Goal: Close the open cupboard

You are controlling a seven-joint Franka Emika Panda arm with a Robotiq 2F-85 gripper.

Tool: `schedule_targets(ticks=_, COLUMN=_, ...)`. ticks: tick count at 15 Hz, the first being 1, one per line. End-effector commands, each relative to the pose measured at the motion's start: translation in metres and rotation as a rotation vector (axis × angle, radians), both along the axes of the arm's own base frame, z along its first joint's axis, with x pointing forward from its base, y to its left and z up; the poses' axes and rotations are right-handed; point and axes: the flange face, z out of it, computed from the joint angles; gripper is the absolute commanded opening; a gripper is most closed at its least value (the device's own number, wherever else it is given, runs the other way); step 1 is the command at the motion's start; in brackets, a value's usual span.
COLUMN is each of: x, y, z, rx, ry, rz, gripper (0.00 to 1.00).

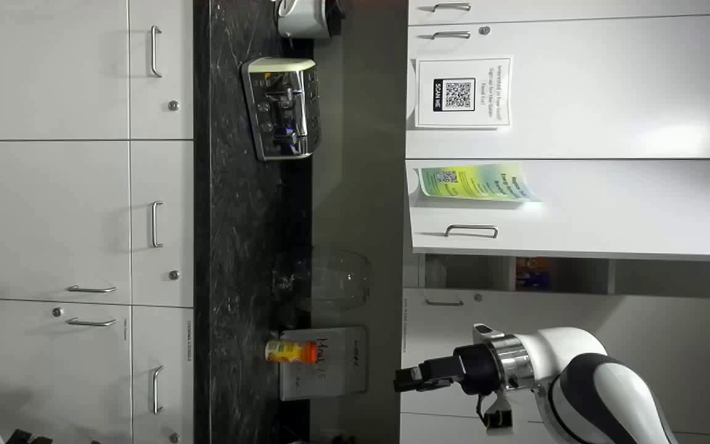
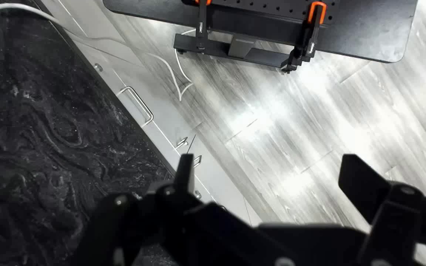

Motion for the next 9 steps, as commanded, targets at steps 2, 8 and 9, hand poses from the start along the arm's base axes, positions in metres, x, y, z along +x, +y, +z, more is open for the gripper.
schedule_targets(ticks=2, x=0.000, y=0.000, z=0.001, rx=0.000, ry=0.001, rz=0.000, gripper=1.00)
schedule_targets(ticks=8, x=0.002, y=0.011, z=0.003, rx=-0.017, ry=-0.050, rz=0.025, gripper=1.00)
schedule_targets(ticks=9, x=0.004, y=0.017, z=0.004, rx=-0.026, ry=-0.076, rz=0.037, gripper=1.00)
